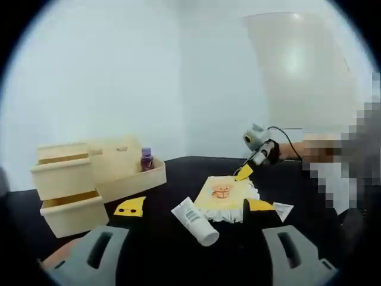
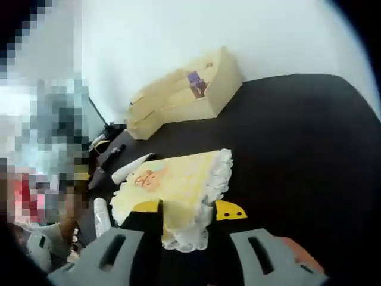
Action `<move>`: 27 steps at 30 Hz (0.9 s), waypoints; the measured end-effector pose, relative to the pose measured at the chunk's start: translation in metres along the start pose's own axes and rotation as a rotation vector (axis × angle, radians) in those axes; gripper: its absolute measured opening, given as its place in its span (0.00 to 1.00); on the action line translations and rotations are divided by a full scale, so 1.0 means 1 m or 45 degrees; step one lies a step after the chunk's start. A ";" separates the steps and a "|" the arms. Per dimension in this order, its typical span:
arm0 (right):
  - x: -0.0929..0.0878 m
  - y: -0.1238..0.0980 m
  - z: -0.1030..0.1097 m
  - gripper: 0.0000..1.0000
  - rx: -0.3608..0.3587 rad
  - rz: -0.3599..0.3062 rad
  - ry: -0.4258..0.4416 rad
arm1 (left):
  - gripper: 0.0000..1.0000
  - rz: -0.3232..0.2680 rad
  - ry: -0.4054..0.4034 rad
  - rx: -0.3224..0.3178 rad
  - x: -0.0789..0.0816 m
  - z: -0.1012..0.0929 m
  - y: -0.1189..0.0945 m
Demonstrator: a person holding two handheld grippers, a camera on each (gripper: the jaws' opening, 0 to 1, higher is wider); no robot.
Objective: Open the drawer, pick up the cosmetic bottles from the table one by one, place them into the drawer, release the gripper, close the drawer, and move the gripper away
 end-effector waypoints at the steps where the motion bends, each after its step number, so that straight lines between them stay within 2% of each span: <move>1: 0.001 -0.001 -0.002 0.19 -0.003 -0.004 0.020 | 0.59 0.000 0.001 0.000 0.000 0.000 0.000; 3: 0.005 -0.004 -0.005 0.10 -0.028 -0.031 0.010 | 0.59 -0.001 0.002 -0.001 0.000 0.000 0.000; 5: 0.009 -0.007 -0.006 0.05 -0.036 -0.042 0.019 | 0.58 -0.001 0.003 -0.001 0.000 0.000 0.000; 10: 0.011 -0.006 -0.002 0.03 -0.039 -0.036 -0.055 | 0.58 0.002 0.004 0.000 0.000 0.000 0.000; 13: 0.012 -0.007 0.001 0.02 -0.040 -0.036 -0.058 | 0.58 0.003 0.005 0.000 0.000 0.000 0.000; 17: 0.024 -0.012 0.009 0.01 -0.019 -0.100 -0.099 | 0.58 0.002 -0.001 0.000 0.000 0.001 0.000; 20: 0.037 -0.015 0.020 0.00 0.008 -0.157 -0.211 | 0.58 0.003 -0.005 -0.002 -0.001 0.001 0.000; 23: 0.051 -0.020 0.038 0.00 0.035 -0.193 -0.377 | 0.58 -0.001 -0.018 -0.008 0.000 0.000 -0.001; 27: 0.065 -0.023 0.056 0.00 0.045 -0.207 -0.507 | 0.58 -0.014 -0.042 -0.016 0.001 0.000 -0.002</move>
Point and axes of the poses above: the point that each gripper's makers call its tool centre point, and the gripper's own axes: y roughly forward along the fingers, z roughly to its left, x roughly out of its top, the point moved 5 cm from there along -y, roughly backward along the fingers, and after that the axes turned 9 degrees about -z, right-handed, at the moved point
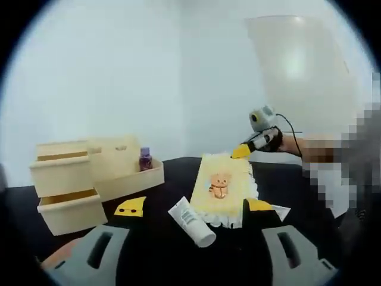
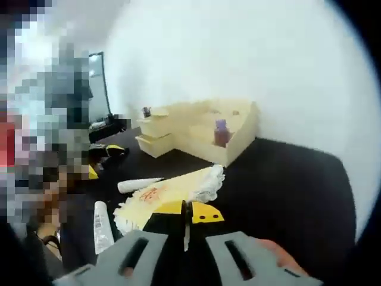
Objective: Open the drawer, pick up the cosmetic bottles from the table one by one, place them into the drawer, release the gripper, close the drawer, and move the gripper away
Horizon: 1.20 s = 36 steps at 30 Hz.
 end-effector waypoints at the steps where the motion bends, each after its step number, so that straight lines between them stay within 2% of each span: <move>1: 0.004 0.000 0.004 0.00 0.011 -0.009 0.001 | 0.58 -0.003 -0.003 0.000 0.000 0.000 0.000; 7: 0.025 -0.002 0.012 0.00 0.049 -0.048 -0.057 | 0.58 -0.007 -0.006 -0.001 0.001 0.000 0.000; 11: 0.027 -0.001 0.018 0.00 0.055 -0.034 -0.078 | 0.58 -0.007 -0.005 -0.002 0.001 -0.001 0.001; 20: 0.038 0.003 0.034 0.00 0.107 -0.062 -0.083 | 0.58 -0.014 -0.021 -0.017 0.001 -0.003 0.002; 23: 0.041 0.004 0.041 0.00 0.117 -0.063 -0.113 | 0.58 -0.042 -0.071 -0.057 0.004 -0.005 0.004; 26: 0.041 0.005 0.043 0.00 0.121 -0.062 -0.129 | 0.62 -0.034 -0.091 -0.065 0.003 -0.001 0.009; 29: 0.040 0.005 0.044 0.00 0.119 -0.061 -0.154 | 0.65 -0.024 -0.157 -0.103 0.004 0.000 0.017; 32: 0.041 0.006 0.043 0.00 0.123 -0.059 -0.166 | 0.68 0.033 -0.108 -0.167 0.007 -0.006 0.029; 33: 0.041 0.006 0.043 0.00 0.127 -0.061 -0.167 | 0.69 0.036 -0.105 -0.177 0.009 -0.007 0.032; 36: 0.043 0.006 0.042 0.00 0.137 -0.067 -0.169 | 0.70 0.039 -0.119 -0.289 0.018 -0.013 0.046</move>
Point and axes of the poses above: the point that each gripper's makers call its tool centre point, and the gripper's own axes: y roughly forward along the fingers, z roughly to its left, x roughly out of its top, the point moved 5 cm from there along -y, roughly backward along the fingers, and after that the axes turned 9 degrees about -z, right-handed, at the moved point
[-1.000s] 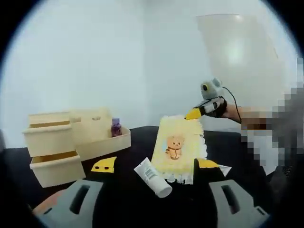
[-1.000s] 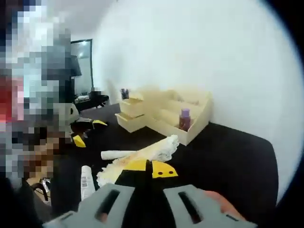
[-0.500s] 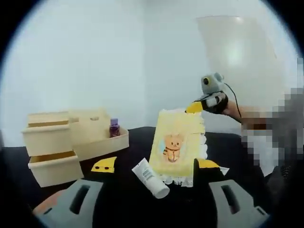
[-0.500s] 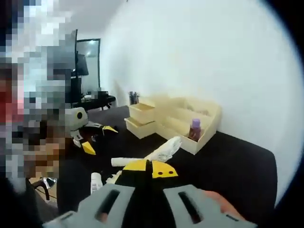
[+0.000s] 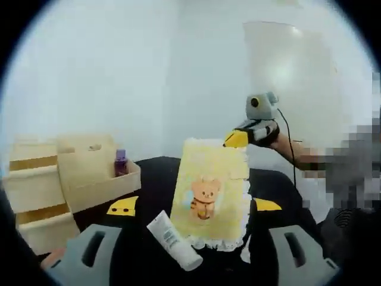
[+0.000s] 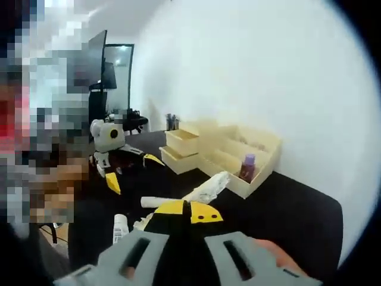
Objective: Open the drawer, pick up the cosmetic bottles from the table one by one, place them into the drawer, release the gripper, close the drawer, and move the gripper away
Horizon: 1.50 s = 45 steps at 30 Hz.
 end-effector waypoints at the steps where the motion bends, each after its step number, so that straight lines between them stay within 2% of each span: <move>1: 0.001 0.000 0.000 0.00 0.009 -0.007 0.003 | 0.71 -0.001 -0.015 -0.070 0.003 -0.004 0.006; 2: 0.001 0.001 0.002 0.00 0.016 -0.014 0.008 | 0.74 0.010 -0.024 -0.138 0.004 -0.008 0.011; 4: 0.001 0.001 0.004 0.00 0.027 -0.026 0.014 | 0.76 0.006 -0.031 -0.218 0.009 -0.008 0.023; 6: 0.001 0.002 0.006 0.00 0.035 -0.035 0.013 | 0.76 -0.002 -0.040 -0.235 0.014 0.000 0.029; 10: 0.001 0.002 0.010 0.00 0.056 -0.047 0.018 | 0.71 -0.052 -0.131 -0.281 0.022 0.020 0.043; 12: 0.002 0.002 0.010 0.00 0.070 -0.051 0.015 | 0.72 -0.076 -0.180 -0.354 0.024 0.020 0.047; 14: 0.002 0.002 0.010 0.00 0.084 -0.052 0.016 | 0.72 -0.076 -0.196 -0.377 0.020 0.023 0.052; 16: 0.002 0.001 0.010 0.00 0.097 -0.052 0.008 | 0.72 -0.053 -0.207 -0.396 0.015 0.025 0.059; 20: 0.003 0.002 0.013 0.00 0.127 -0.062 -0.010 | 0.70 0.045 -0.181 -0.447 0.003 0.023 0.073; 26: 0.005 0.004 0.021 0.00 0.189 -0.086 -0.030 | 0.69 0.075 -0.168 -0.516 0.010 0.027 0.093; 29: 0.006 0.002 0.024 0.00 0.226 -0.094 -0.045 | 0.60 0.075 -0.226 -0.651 0.016 0.018 0.094; 32: 0.006 -0.001 0.027 0.00 0.292 -0.119 -0.021 | 0.60 0.102 -0.259 -0.759 0.018 0.010 0.098; 37: 0.005 -0.001 0.026 0.00 0.336 -0.137 -0.003 | 0.57 0.222 -0.298 -0.938 0.014 -0.013 0.106; 39: 0.005 -0.002 0.029 0.00 0.374 -0.154 0.006 | 0.55 0.219 -0.286 -0.947 0.013 -0.016 0.109; 42: 0.006 -0.004 0.035 0.00 0.406 -0.161 -0.021 | 0.45 0.223 -0.291 -0.974 0.012 -0.017 0.111; 44: 0.007 -0.005 0.038 0.00 0.419 -0.160 -0.037 | 0.34 0.227 -0.297 -0.977 0.012 -0.015 0.111; 45: 0.007 -0.005 0.038 0.00 0.412 -0.157 -0.054 | 0.34 0.235 -0.317 -0.995 0.012 -0.014 0.109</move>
Point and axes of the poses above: the point that each gripper's makers call its tool centre point, and the gripper's own axes: y roughly forward along the fingers, z roughly to its left, x roughly out of its top, the point moved 5 cm from there along -y, roughly backward along the fingers, and after that the axes turned 9 degrees about -z, right-handed, at the moved point
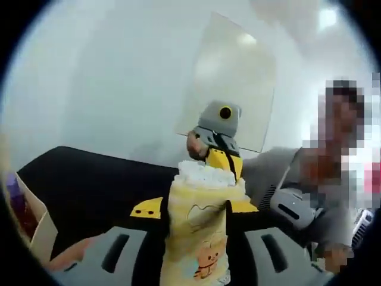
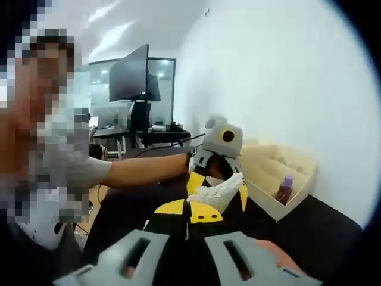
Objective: Open the drawer, pick up the cosmetic bottles from the table one by one, place them into the drawer, release the gripper, close the drawer, and move the gripper away
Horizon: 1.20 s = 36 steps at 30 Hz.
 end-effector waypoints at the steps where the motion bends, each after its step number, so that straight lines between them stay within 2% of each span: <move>1: 0.000 0.000 0.001 0.00 0.003 0.003 -0.011 | 0.32 -0.003 -0.002 0.001 0.000 0.000 0.000; 7: 0.000 -0.002 0.002 0.00 0.000 0.005 -0.037 | 0.25 0.003 0.012 0.002 0.000 -0.010 -0.006; 14: -0.001 -0.003 0.004 0.00 -0.043 -0.021 -0.051 | 0.13 0.006 0.022 0.067 0.003 -0.027 -0.021; 17: -0.003 -0.002 0.006 0.00 -0.056 -0.039 -0.050 | 0.10 -0.019 0.032 0.089 0.002 -0.036 -0.026; 20: -0.003 0.000 0.011 0.06 -0.046 -0.075 -0.018 | 0.08 -0.040 0.054 0.126 0.000 -0.045 -0.030; 24: -0.002 0.005 0.017 0.09 -0.041 -0.101 -0.016 | 0.07 -0.050 0.079 0.174 0.000 -0.057 -0.037; 28: 0.007 0.008 0.023 0.21 -0.031 -0.179 -0.004 | 0.07 -0.053 0.115 0.237 -0.001 -0.066 -0.043; 32: 0.009 0.006 0.020 0.33 -0.069 -0.233 -0.011 | 0.07 -0.078 0.134 0.275 -0.003 -0.073 -0.050; 36: 0.001 0.003 0.013 0.33 -0.101 -0.260 0.026 | 0.07 -0.094 0.146 0.306 -0.003 -0.077 -0.056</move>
Point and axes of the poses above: the point that each gripper's makers call its tool centre point, and the gripper's own axes: y roughly forward along the fingers, z roughly to its left, x roughly out of its top, the point moved 5 cm from there along -y, roughly backward along the fingers, and after that the axes turned 9 degrees about -z, right-handed, at the moved point
